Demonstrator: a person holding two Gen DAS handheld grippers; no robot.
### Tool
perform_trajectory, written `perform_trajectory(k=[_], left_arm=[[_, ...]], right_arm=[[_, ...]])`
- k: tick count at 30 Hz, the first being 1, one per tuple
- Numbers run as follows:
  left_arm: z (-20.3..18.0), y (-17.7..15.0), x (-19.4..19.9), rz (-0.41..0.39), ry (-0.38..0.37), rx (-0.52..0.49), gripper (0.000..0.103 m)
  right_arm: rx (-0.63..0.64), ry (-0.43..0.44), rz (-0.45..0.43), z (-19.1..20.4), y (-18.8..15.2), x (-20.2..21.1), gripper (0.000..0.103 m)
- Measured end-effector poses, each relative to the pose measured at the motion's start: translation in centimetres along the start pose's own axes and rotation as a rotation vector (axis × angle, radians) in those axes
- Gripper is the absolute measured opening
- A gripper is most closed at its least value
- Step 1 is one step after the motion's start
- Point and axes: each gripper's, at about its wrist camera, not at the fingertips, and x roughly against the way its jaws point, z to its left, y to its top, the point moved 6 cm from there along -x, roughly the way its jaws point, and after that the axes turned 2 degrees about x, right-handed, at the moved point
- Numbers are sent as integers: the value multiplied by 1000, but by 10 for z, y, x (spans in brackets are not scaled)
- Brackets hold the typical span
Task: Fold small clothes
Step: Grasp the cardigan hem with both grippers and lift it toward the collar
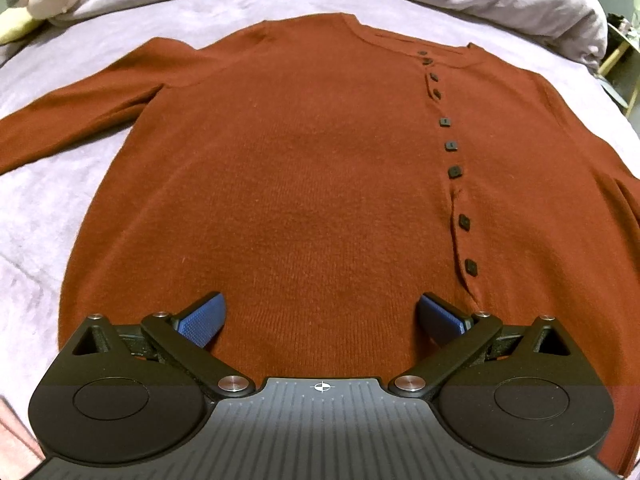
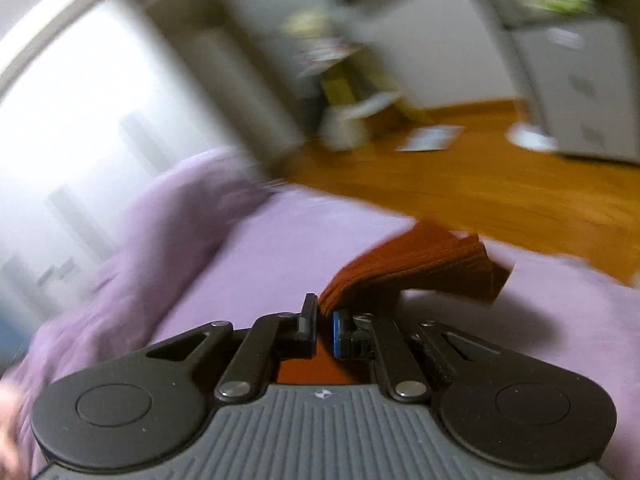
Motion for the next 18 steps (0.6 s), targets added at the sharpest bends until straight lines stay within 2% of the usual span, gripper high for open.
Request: perform_trajectory(k=[3, 5, 7, 10, 12, 13, 14, 16, 18], left_arm=[[-2, 5, 4, 2, -5, 12, 103], [-6, 10, 12, -17, -63, 34, 103], [-13, 20, 20, -37, -141, 57, 103], [-32, 40, 23, -47, -264, 52, 103], [-46, 56, 20, -51, -339, 39, 102], [-54, 63, 18, -53, -376, 25, 101], [-62, 69, 14, -57, -400, 10, 101], [-80, 74, 3, -44, -430, -23, 90], [-93, 75, -14, 10, -459, -32, 84]], right_arm=[[186, 204, 86, 80, -30, -8, 7], [287, 305, 167, 120, -62, -14, 7], [365, 371, 260, 147, -99, -23, 7], [412, 377, 404, 160, -140, -36, 8], [391, 385, 436, 157, -149, -33, 11], [372, 385, 433, 152, -149, -27, 19], [351, 375, 424, 148, -147, -22, 33], [314, 353, 396, 135, -138, -15, 47], [277, 326, 381, 121, -128, -11, 47]])
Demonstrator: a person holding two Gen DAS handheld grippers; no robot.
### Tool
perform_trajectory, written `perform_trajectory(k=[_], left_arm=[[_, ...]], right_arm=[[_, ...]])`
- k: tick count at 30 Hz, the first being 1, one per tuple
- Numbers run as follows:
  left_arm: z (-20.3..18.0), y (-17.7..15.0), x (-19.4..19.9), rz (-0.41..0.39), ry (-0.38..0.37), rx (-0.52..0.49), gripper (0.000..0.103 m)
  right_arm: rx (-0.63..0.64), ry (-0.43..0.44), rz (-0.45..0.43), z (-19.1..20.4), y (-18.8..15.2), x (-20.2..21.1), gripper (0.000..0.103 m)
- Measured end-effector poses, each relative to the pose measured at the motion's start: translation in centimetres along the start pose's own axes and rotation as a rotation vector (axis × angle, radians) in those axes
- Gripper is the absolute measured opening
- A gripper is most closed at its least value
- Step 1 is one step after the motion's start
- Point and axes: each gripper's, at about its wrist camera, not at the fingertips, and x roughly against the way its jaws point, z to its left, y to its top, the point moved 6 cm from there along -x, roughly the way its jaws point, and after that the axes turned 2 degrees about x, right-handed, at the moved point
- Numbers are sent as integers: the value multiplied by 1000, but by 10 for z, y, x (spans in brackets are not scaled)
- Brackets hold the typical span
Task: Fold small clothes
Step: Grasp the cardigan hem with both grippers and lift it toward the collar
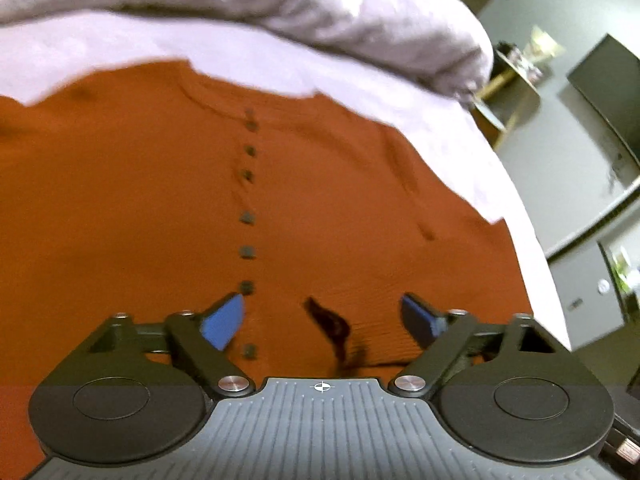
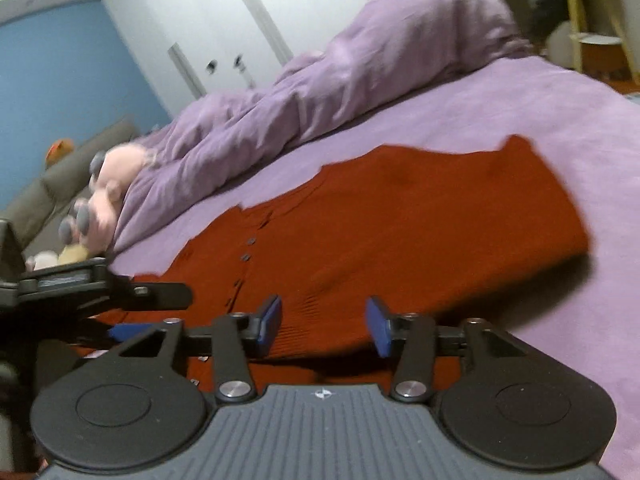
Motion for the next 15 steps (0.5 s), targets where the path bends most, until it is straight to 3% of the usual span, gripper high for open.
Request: perform_trajectory(k=[3, 8, 10, 12, 14, 15], left_arm=[[3, -3, -26, 79, -57, 83, 79], [0, -6, -40, 80, -92, 115, 79], [-3, -6, -42, 88, -121, 135, 64], [-5, -5, -46, 104, -132, 148, 59], [-8, -4, -49, 113, -130, 145, 44], [-10, -3, -49, 119, -130, 138, 31]], right_arm=[[-70, -19, -13, -19, -2, 13, 48], [-118, -35, -13, -36, -13, 10, 48], [-133, -28, -17, -38, -16, 8, 48], [-152, -22, -24, -40, -15, 3, 48], [-168, -17, -23, -40, -17, 0, 48], [-174, -19, -24, -40, -16, -1, 48]])
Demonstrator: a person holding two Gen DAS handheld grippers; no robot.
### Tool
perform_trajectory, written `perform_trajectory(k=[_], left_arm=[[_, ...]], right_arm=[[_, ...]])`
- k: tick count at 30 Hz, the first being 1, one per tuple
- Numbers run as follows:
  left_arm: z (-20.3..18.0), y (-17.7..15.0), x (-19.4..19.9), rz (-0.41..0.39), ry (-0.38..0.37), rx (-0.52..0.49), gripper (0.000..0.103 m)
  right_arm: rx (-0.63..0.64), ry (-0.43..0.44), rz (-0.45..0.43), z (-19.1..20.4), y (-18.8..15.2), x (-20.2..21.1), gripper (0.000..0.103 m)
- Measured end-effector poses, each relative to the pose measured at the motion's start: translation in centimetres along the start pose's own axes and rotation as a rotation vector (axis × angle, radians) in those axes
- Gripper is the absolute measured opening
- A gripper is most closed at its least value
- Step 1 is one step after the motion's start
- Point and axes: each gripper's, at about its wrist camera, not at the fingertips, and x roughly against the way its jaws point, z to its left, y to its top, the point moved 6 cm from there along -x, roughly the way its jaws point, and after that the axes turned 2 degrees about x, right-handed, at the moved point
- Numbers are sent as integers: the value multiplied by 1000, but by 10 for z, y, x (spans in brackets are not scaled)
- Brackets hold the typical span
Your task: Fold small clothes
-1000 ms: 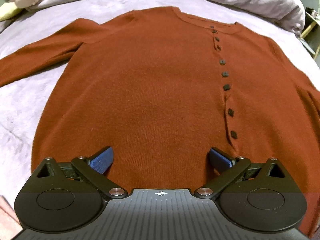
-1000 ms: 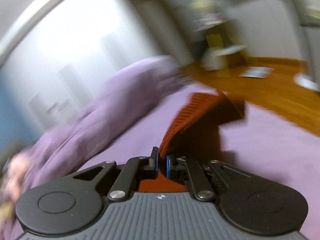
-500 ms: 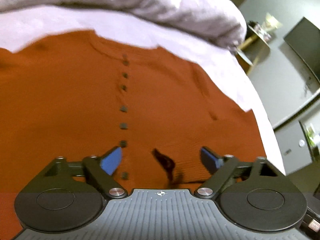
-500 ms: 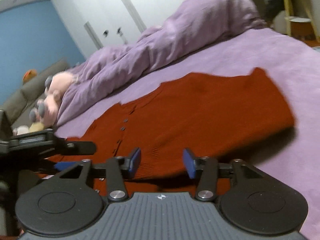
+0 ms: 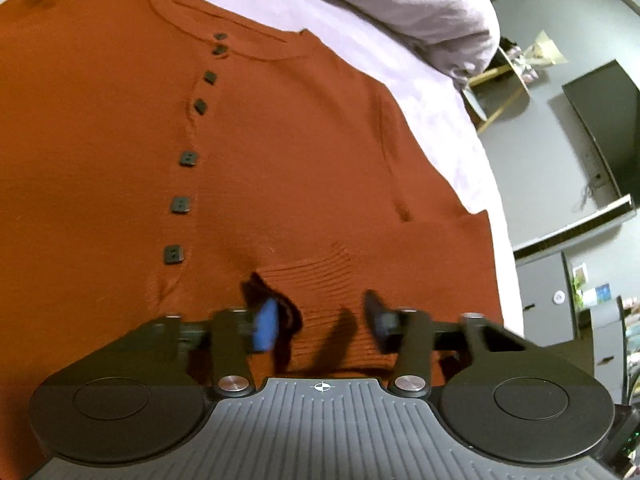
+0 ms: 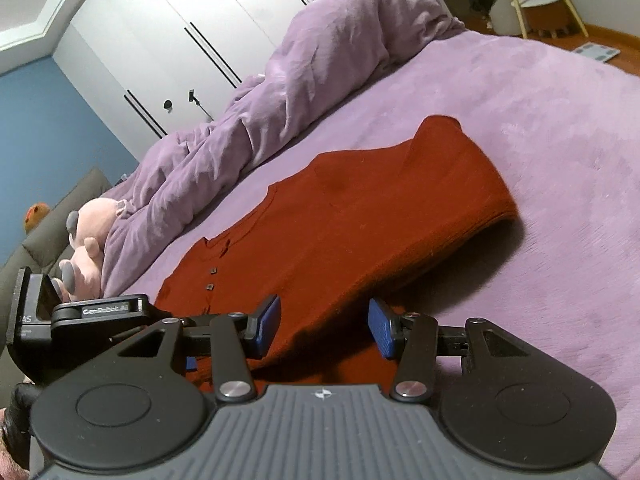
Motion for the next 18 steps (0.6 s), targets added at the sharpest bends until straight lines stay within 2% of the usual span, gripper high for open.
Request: perform_trajectory(k=[1, 2, 4, 7, 11, 14, 18], left_arm=[[-1, -1, -2, 12, 1, -6, 13], [-1, -2, -6, 28, 1, -13, 8], [-3, -3, -8, 33, 15, -30, 7], [-9, 6, 1, -24, 30, -85, 7], [-22, 37, 39, -162, 30, -171, 7], [-17, 67, 68, -275, 116, -227, 7], [15, 90, 87, -364, 290, -266, 7]], right_arm=[[-2, -8, -2, 0, 0, -1, 48], [1, -19, -4, 0, 1, -2, 48], [16, -43, -3, -1, 2, -2, 48], [56, -68, -12, -2, 7, 0, 48], [115, -105, -30, 0, 19, 5, 63], [120, -91, -38, 2, 30, 5, 63], [122, -83, -29, 6, 40, -11, 63]])
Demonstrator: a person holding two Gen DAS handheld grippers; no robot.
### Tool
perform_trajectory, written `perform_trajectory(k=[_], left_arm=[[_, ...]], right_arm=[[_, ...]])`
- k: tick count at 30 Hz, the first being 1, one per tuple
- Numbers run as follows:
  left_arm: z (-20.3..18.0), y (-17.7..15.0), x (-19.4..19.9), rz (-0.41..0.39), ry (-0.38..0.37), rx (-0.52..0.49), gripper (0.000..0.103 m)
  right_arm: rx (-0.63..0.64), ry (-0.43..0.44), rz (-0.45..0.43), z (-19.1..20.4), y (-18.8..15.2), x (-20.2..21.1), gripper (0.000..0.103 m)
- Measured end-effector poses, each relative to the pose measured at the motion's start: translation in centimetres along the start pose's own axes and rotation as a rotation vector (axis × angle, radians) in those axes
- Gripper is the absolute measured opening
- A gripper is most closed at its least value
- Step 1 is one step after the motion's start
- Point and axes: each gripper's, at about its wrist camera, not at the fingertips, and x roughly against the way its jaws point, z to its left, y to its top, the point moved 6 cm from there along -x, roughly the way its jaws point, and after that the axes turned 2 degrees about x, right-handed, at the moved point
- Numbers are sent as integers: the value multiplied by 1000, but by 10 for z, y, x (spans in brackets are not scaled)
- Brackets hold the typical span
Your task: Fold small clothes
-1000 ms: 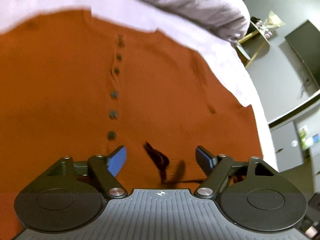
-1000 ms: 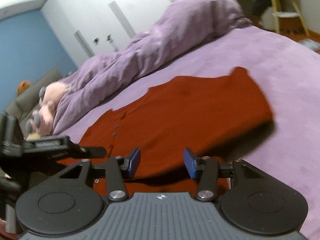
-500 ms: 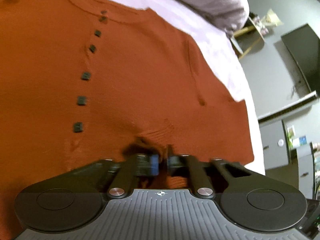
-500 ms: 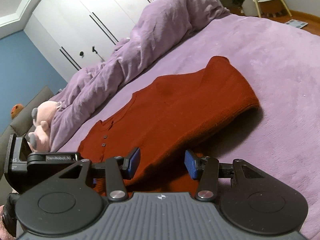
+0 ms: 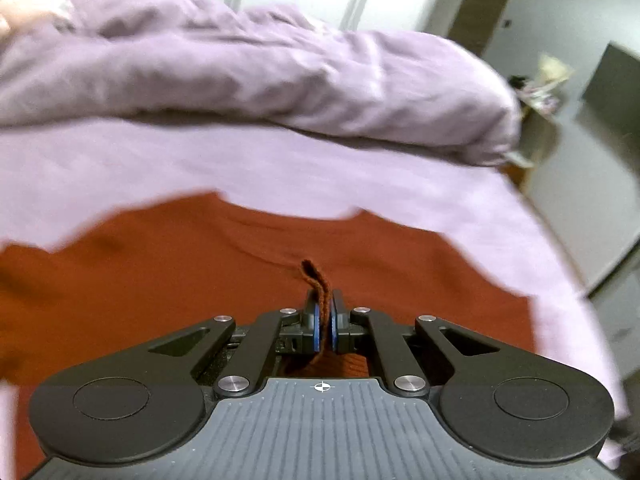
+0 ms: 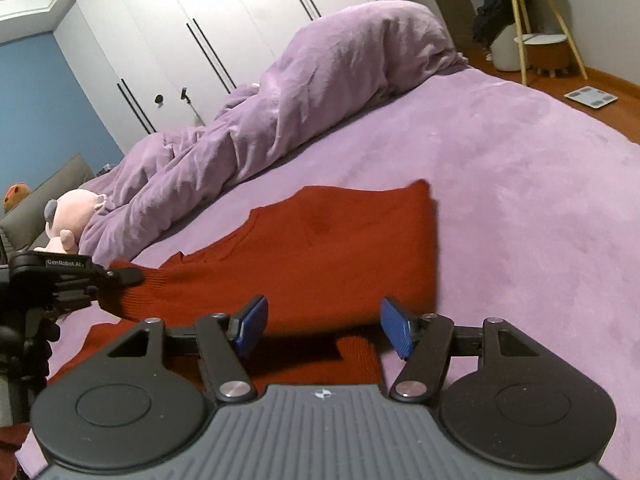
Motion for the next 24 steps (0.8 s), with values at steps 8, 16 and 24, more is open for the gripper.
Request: perform_trajectory(k=[8, 16, 24], left_arm=[[53, -29, -24, 76, 61, 40, 7], [62, 5, -1, -98, 171, -63, 7], [99, -7, -14, -22, 222, -41, 7]], right_arm=[[59, -91, 54, 0, 30, -55, 58], [78, -139, 109, 0, 51, -94, 57], [203, -116, 162, 32, 48, -124, 57]])
